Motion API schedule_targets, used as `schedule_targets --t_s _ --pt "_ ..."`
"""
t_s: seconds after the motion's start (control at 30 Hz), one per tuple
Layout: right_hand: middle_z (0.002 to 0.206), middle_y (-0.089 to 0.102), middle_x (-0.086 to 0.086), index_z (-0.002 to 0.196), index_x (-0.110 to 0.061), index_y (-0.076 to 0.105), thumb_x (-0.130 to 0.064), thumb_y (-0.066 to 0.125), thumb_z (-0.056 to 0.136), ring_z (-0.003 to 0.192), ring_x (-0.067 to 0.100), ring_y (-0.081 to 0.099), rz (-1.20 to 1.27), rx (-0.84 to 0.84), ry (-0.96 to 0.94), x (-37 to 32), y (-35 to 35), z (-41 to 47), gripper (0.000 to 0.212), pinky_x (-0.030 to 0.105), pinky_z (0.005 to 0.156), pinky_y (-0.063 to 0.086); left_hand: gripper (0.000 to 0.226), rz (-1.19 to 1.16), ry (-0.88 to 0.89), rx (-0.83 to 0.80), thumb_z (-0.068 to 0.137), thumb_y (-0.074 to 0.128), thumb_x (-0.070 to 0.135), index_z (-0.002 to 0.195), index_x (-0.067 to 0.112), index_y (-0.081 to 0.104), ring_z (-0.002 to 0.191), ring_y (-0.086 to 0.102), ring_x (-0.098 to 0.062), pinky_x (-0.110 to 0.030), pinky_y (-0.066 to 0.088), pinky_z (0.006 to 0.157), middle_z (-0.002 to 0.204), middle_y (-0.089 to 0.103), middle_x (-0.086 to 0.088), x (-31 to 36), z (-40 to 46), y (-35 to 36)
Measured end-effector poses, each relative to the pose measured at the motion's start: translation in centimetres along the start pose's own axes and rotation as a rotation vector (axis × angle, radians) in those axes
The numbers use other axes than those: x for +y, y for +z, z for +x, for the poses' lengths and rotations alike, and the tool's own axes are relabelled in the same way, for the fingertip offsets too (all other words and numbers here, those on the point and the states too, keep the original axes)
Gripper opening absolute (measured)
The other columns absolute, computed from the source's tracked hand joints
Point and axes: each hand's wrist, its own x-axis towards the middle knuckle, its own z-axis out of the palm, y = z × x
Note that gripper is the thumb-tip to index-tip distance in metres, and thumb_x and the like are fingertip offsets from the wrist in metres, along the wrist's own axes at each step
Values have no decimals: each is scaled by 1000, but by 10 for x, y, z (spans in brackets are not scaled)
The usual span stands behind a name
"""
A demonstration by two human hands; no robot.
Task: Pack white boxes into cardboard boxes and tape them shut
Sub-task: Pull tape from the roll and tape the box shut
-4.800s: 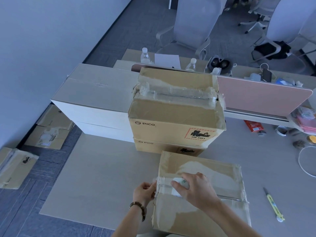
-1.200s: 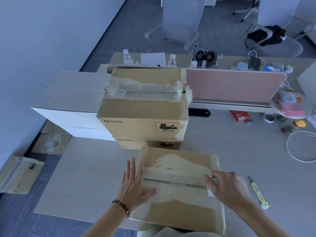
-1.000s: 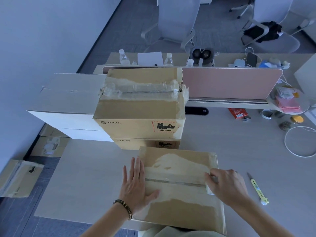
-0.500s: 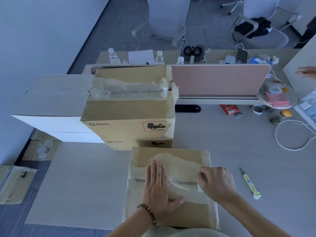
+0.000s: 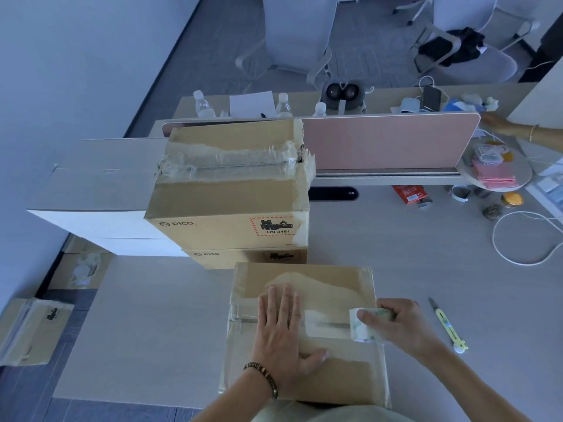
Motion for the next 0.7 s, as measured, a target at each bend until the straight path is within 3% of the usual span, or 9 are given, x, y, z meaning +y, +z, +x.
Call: schedule_targets --t_s 0.13,0.27,0.33,0.43,0.57,0.7 --pt "46 31 -4 56 -10 35 -67 71 71 46 11 32 -371 41 -139 -5 -10 -2 69 22 47 24 116 11 1 -12 79 33 89 156 5 11 151 -8 -42 -61 12 118 165 0 -18 0 -2 -3" --pt "55 53 -3 60 -17 45 -79 55 73 66 9 49 -721 105 -91 -5 -13 -3 65 28 69 38 117 9 -2 -17 78 36 88 157 5 12 150 -8 -43 -61 13 118 165 -1 -18 2 -2 -4" --pt "55 52 -2 60 -16 45 -74 58 76 69 13 49 -696 118 -71 -6 -11 -2 61 30 69 35 118 8 -11 -33 77 38 88 156 3 15 150 -6 -44 -63 15 117 165 1 -18 2 -2 -4" --pt "49 34 2 60 -10 40 -61 66 79 54 15 36 -543 153 -97 -7 -11 -1 61 28 55 33 122 9 -49 -51 72 44 86 152 -4 25 149 1 -49 -69 19 113 163 10 -23 13 2 -2" --pt "47 31 3 59 -9 40 -65 51 84 49 17 33 -483 174 -148 -7 -11 2 63 23 48 25 128 -22 -133 -31 70 42 89 146 -13 31 146 15 -51 -71 18 112 156 21 -33 32 9 4" --pt "43 31 1 51 -20 29 -57 43 83 44 15 32 -459 174 -182 -9 -5 2 51 23 46 24 119 -18 23 -4 77 44 81 146 -15 30 146 15 -50 -61 14 114 156 18 -35 58 15 10"
